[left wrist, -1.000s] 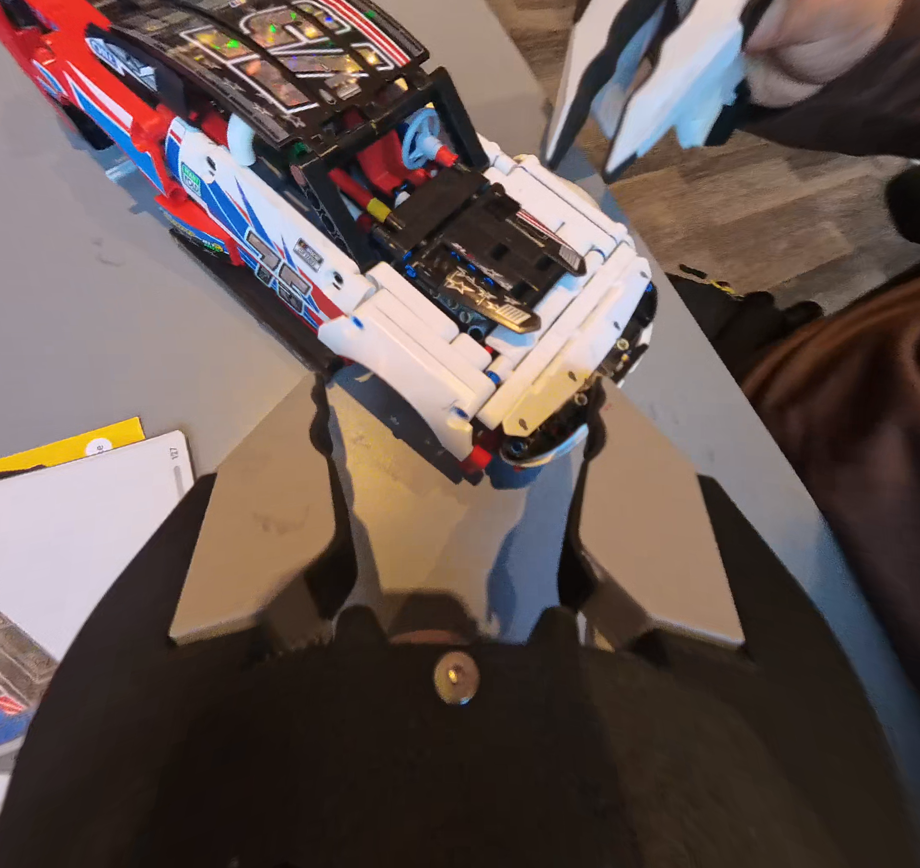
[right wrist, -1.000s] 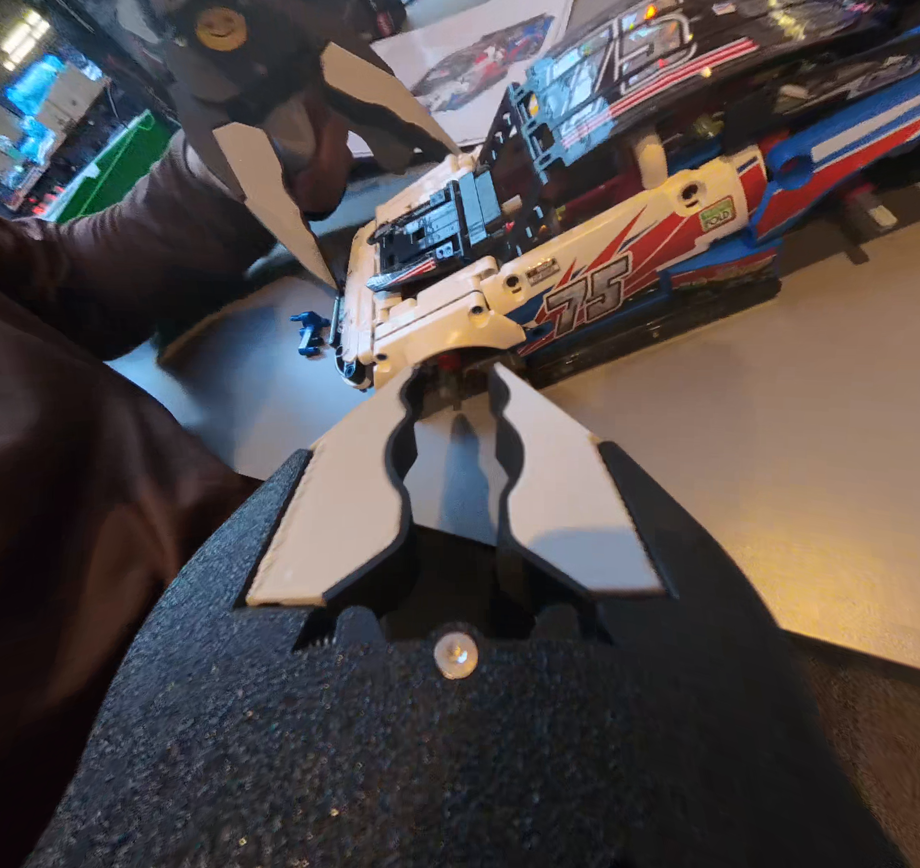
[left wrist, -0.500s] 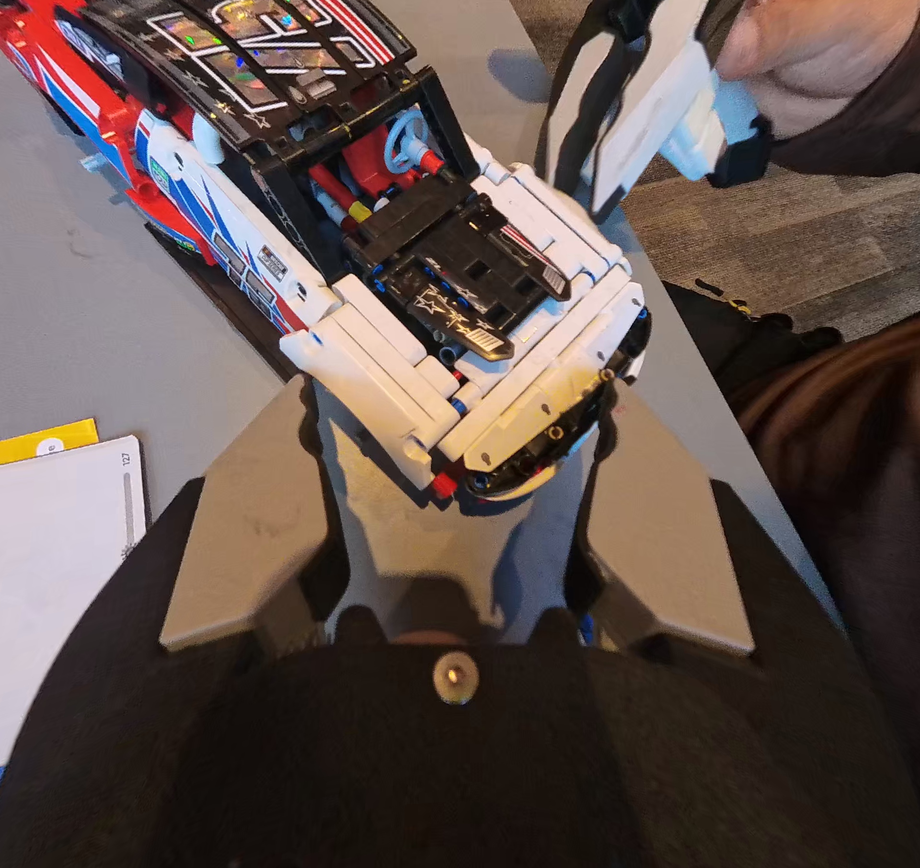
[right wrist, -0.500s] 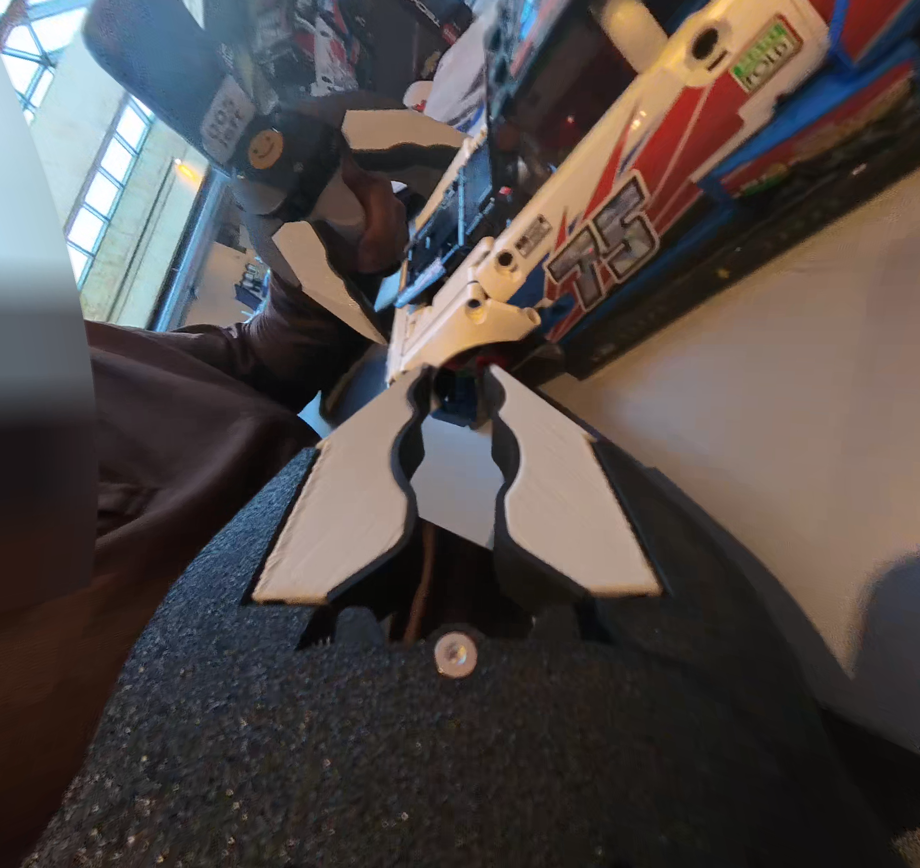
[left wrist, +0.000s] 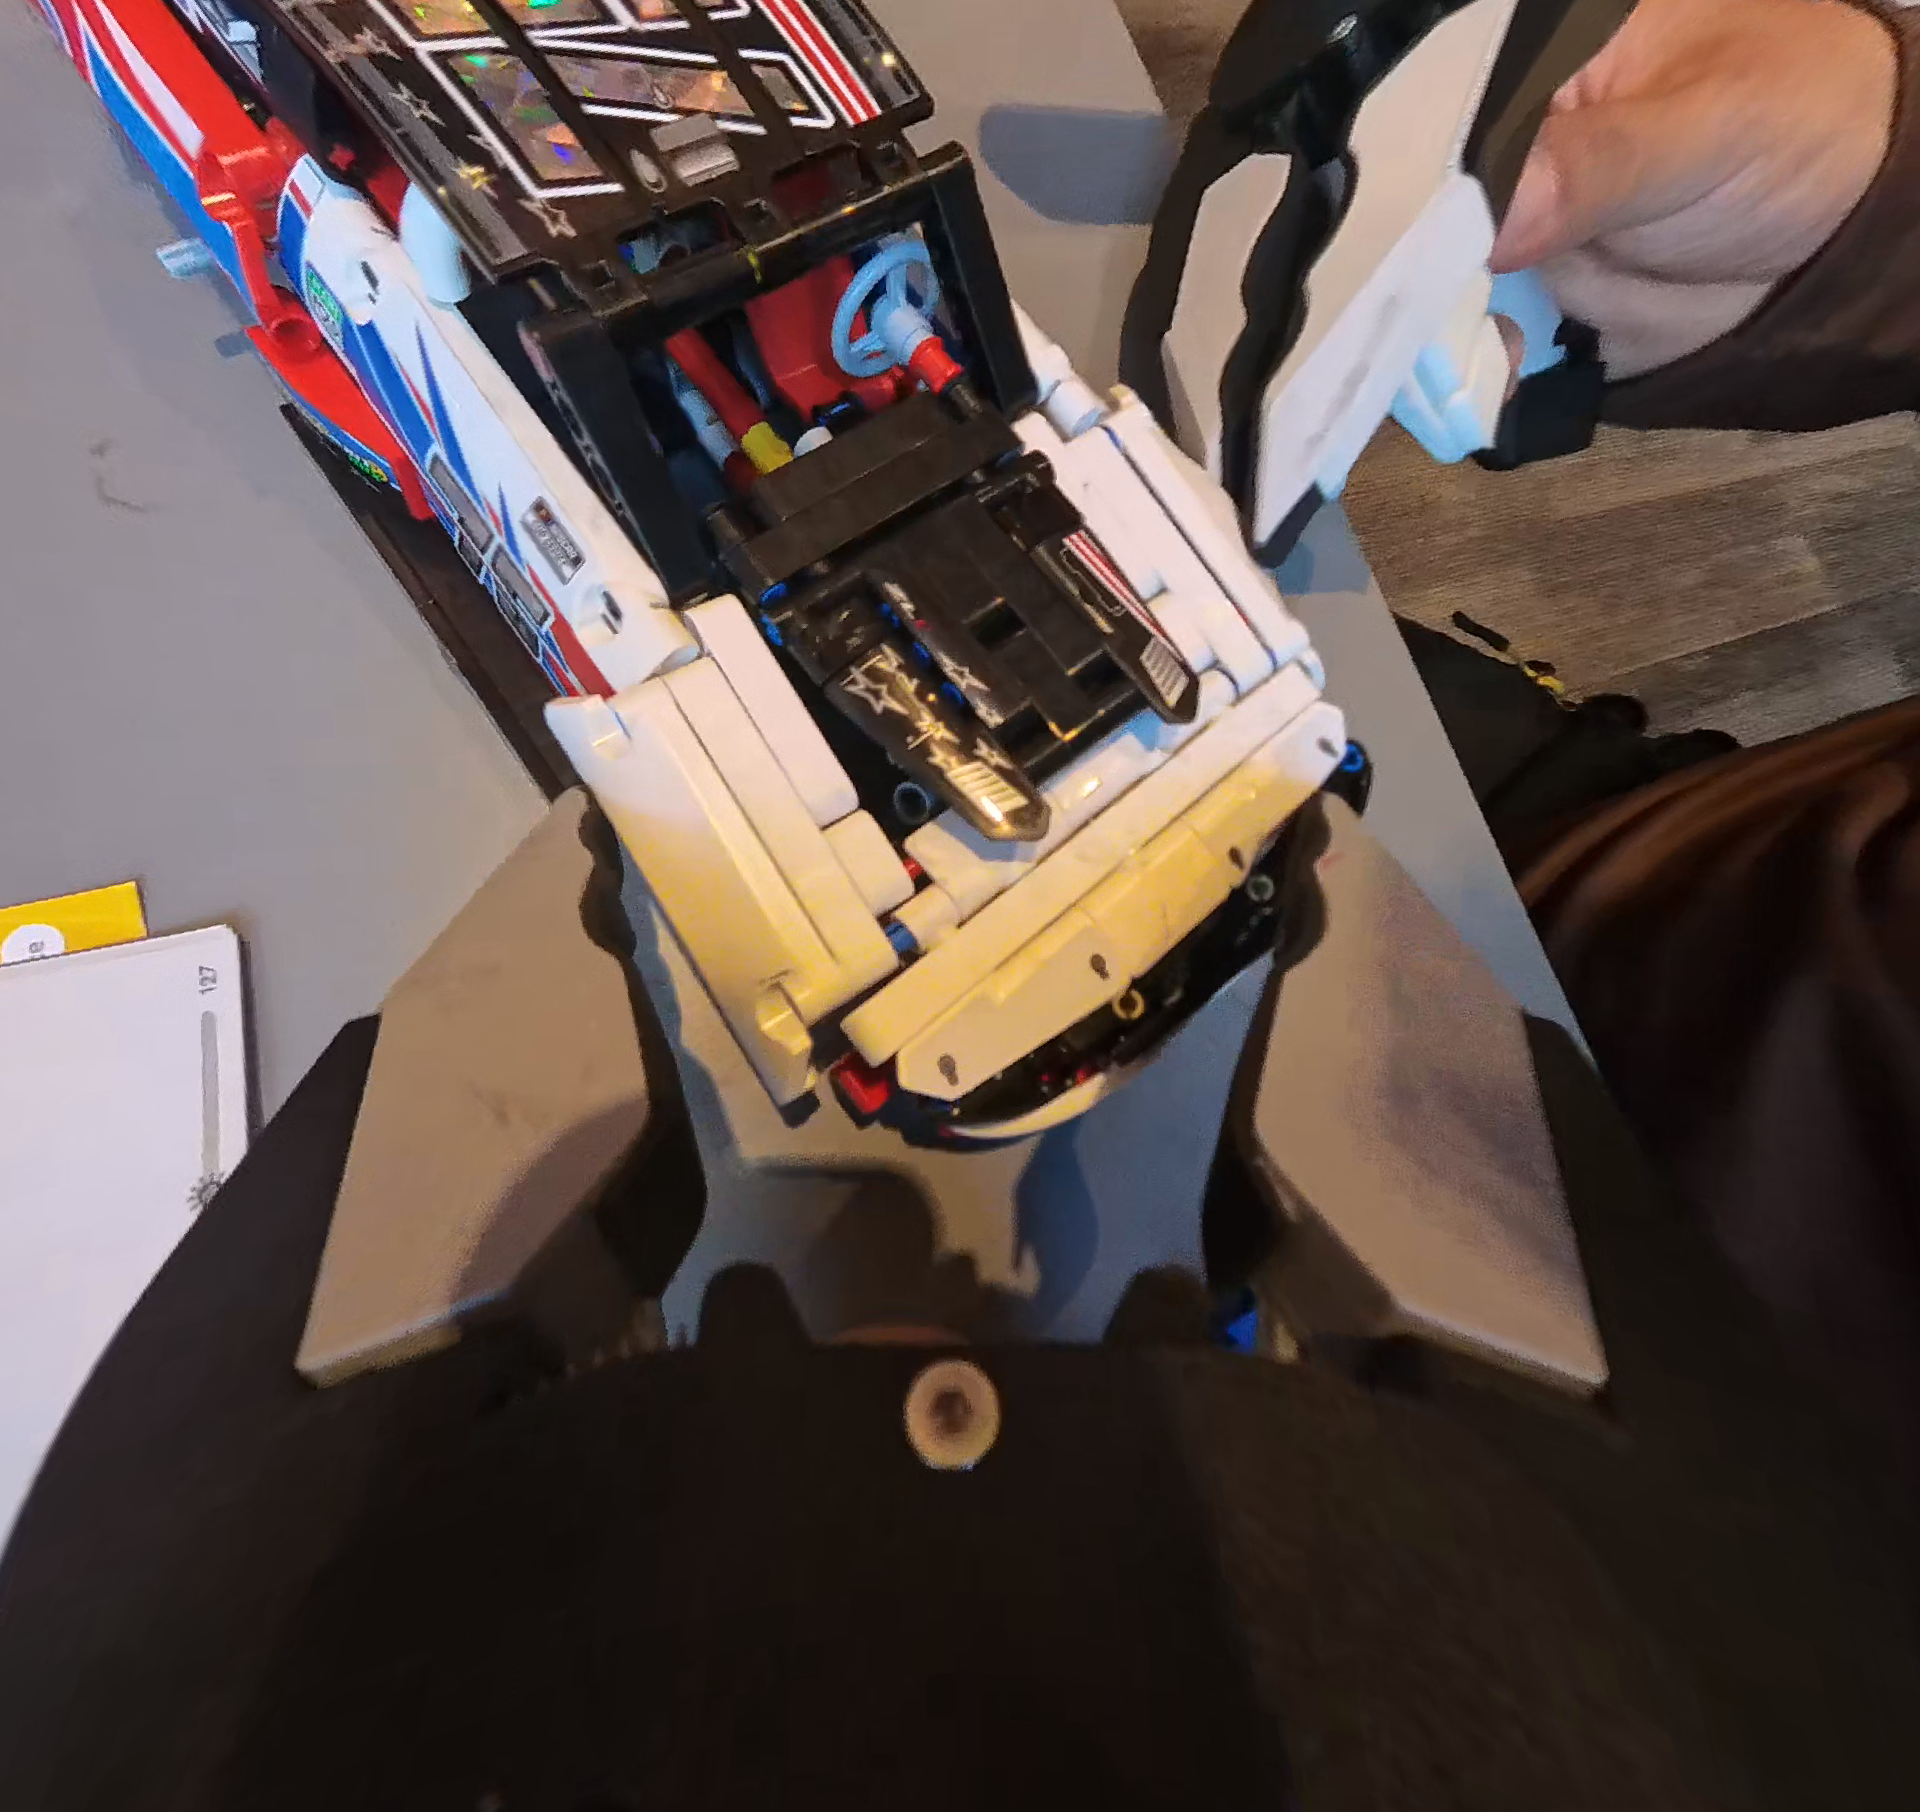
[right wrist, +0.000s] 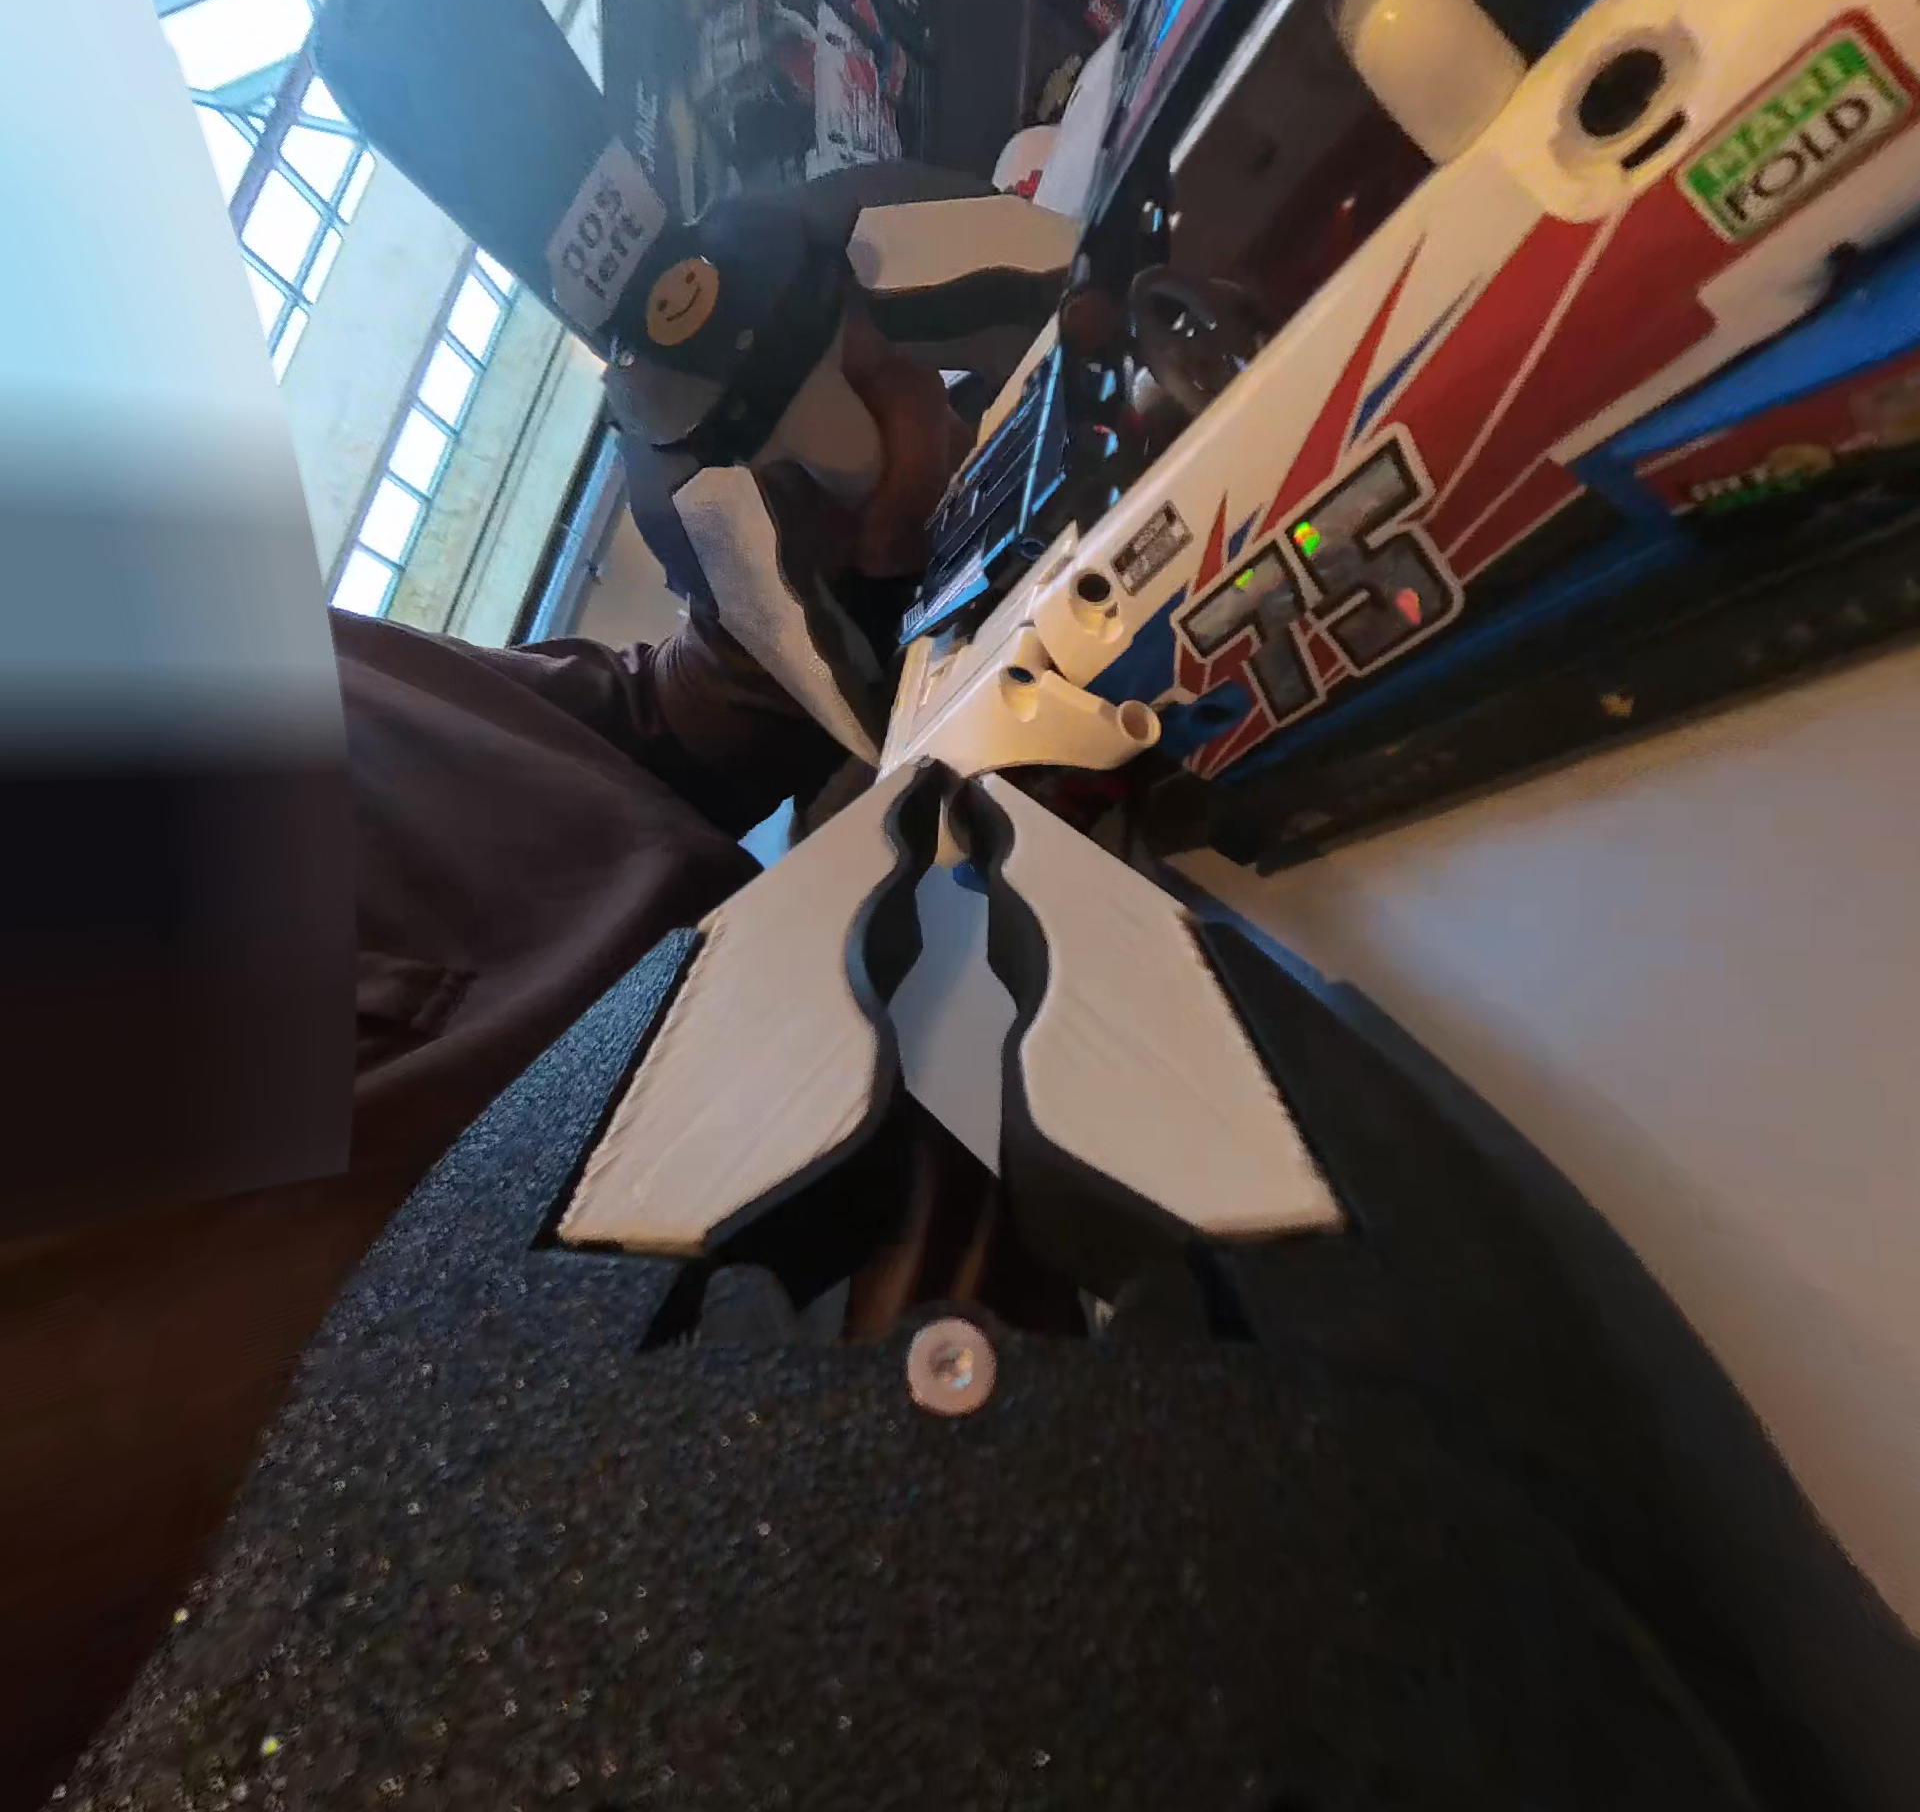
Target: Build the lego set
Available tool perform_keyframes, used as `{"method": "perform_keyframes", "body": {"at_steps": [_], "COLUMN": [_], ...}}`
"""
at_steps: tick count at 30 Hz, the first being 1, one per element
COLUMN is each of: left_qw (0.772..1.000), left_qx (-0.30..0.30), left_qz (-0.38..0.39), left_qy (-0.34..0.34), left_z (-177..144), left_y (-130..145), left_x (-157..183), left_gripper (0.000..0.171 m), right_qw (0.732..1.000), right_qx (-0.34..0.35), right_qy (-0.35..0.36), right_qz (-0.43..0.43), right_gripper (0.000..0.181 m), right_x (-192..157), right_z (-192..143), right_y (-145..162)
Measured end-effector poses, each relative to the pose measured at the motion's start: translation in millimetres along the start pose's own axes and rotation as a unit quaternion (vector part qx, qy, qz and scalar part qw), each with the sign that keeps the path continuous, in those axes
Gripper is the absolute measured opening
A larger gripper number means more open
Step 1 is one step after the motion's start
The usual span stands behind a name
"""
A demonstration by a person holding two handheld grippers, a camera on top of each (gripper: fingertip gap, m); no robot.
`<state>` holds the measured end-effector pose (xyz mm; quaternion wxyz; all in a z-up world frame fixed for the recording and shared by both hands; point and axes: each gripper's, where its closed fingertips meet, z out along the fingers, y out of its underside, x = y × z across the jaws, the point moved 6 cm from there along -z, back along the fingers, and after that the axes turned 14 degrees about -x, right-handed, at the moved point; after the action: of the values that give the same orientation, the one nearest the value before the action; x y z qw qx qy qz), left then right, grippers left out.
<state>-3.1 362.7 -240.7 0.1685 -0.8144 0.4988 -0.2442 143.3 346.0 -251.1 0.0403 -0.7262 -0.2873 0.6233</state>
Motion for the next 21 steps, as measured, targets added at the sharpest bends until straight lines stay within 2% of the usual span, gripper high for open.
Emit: {"method": "perform_keyframes", "body": {"at_steps": [11, 12, 13, 21], "left_qw": [1.000, 1.000, 1.000, 1.000], "left_qx": [0.009, 0.011, 0.015, 0.018], "left_qz": [-0.010, -0.009, -0.017, -0.015], "left_qy": [0.005, 0.016, 0.013, 0.008], "left_z": [0.7, 0.8, 3.0, 1.4], "left_y": [1.9, 2.3, 2.6, 0.7], "left_x": [1.7, 3.4, 3.0, -2.1], "left_gripper": [0.121, 0.116, 0.120, 0.120], "right_qw": [0.999, 0.999, 0.999, 0.997], "right_qx": [-0.021, -0.025, -0.029, -0.045], "right_qy": [-0.032, -0.036, -0.040, -0.058], "right_qz": [0.004, 0.005, 0.007, 0.030], "right_gripper": [0.001, 0.001, 0.001, 0.003], "right_x": [3.9, 4.5, 5.2, 9.5], "right_z": [2.2, 2.6, 2.9, 3.3], "right_y": [-3.2, -4.3, -5.4, -10.3]}}
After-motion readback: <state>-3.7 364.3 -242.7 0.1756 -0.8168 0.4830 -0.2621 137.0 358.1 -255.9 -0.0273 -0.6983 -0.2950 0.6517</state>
